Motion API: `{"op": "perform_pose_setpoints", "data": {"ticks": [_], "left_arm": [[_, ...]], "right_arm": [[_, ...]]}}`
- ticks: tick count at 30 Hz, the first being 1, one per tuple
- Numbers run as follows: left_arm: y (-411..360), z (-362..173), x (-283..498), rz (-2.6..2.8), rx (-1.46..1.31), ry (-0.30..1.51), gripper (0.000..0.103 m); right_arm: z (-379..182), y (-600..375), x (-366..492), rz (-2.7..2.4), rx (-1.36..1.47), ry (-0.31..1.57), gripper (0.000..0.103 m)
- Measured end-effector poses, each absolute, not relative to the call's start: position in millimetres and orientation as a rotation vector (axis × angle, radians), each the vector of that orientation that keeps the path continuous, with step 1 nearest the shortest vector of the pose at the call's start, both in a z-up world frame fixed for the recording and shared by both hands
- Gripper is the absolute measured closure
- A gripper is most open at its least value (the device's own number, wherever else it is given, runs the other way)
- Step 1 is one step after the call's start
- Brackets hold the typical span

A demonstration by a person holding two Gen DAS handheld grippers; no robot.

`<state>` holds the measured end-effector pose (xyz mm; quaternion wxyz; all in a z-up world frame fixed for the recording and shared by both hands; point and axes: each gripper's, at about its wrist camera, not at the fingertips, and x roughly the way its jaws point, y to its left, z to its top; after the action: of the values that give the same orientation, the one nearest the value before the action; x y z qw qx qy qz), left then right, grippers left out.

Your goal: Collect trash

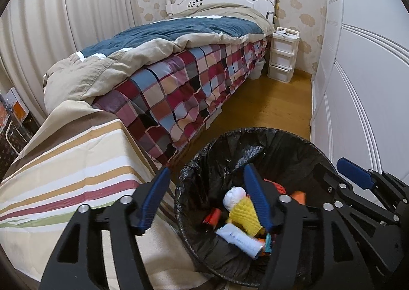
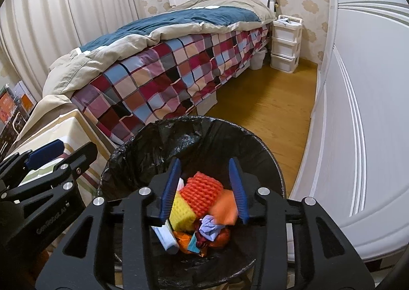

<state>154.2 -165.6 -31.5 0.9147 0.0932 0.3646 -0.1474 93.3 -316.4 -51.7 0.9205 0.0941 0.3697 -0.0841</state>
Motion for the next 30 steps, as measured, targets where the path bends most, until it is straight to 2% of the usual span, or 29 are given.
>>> {"op": "perform_pose_setpoints", "data": {"ticks": [8,11,21,30], "left_arm": [[-158,-28,153,-0.283,0.184,0.737,0.030],[-154,-26,150,-0.273,0.179,0.731,0.029],[-133,-12,138,-0.235,0.152,0.702,0.022],[-114,-1,120,-0.220,0.142,0.673,0.018]], "right_arm": [[-44,-317,86,-0.204,0.178,0.738,0.046],[-41,-317,83,-0.211,0.173,0.733,0.044],[-31,-311,70,-0.259,0.143,0.712,0.019],[-21,-299,54,-0.270,0.129,0.690,0.010]]}}
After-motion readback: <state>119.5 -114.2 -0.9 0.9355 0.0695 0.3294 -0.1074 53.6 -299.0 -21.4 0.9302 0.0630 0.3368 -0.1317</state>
